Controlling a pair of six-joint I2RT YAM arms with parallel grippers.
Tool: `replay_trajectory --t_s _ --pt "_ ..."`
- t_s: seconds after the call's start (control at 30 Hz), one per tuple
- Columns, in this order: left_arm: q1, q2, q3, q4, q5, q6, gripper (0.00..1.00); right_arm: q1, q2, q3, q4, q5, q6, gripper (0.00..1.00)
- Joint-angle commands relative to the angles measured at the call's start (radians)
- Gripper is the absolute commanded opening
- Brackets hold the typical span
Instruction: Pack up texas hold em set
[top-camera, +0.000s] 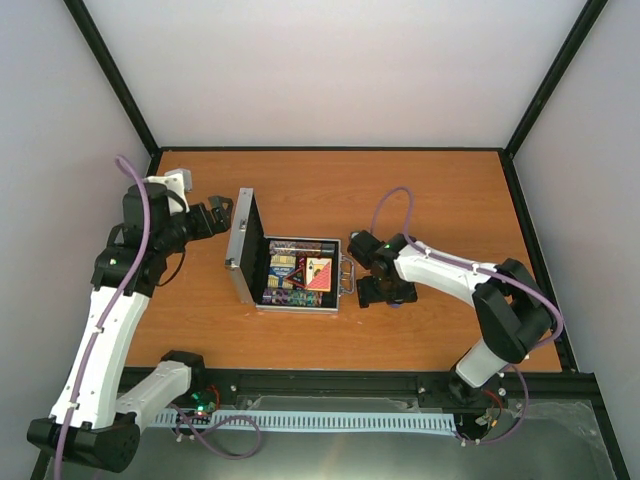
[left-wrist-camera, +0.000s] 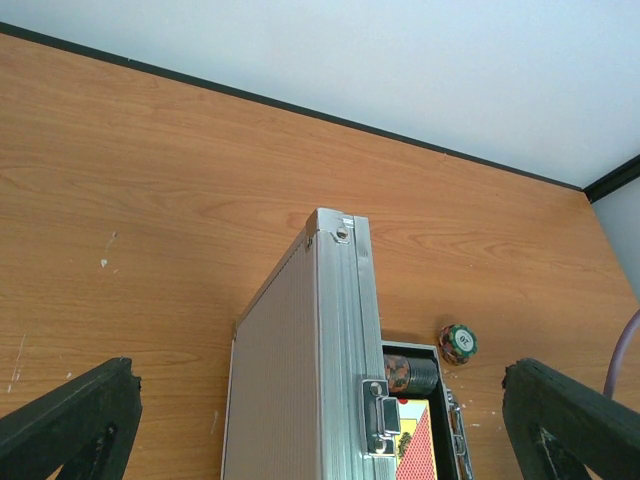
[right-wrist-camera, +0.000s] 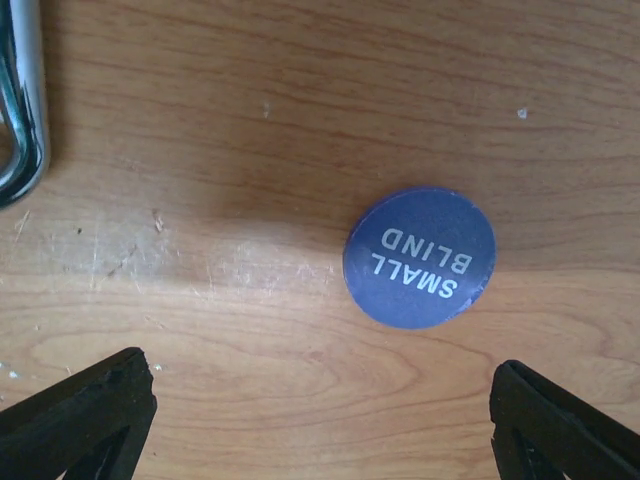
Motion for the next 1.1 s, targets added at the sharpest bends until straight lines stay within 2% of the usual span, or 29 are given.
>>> replay_trajectory --t_s 0.0,0.57,1.07 --pt "0.005 -0.003 0.007 0.013 0.005 -0.01 1.0 -0.007 0.03 0.001 0.026 0.03 0.111 0.9" --pt "0.004 -0.028 0.013 0.001 -0.014 -0.015 1.0 -0.144 0.021 -0.122 0.161 -0.027 0.059 0.76" --pt "0.005 -0.039 0.008 0.001 -0.004 -0.02 1.0 -0.152 0.031 -0.172 0.196 -0.017 0.054 0.63"
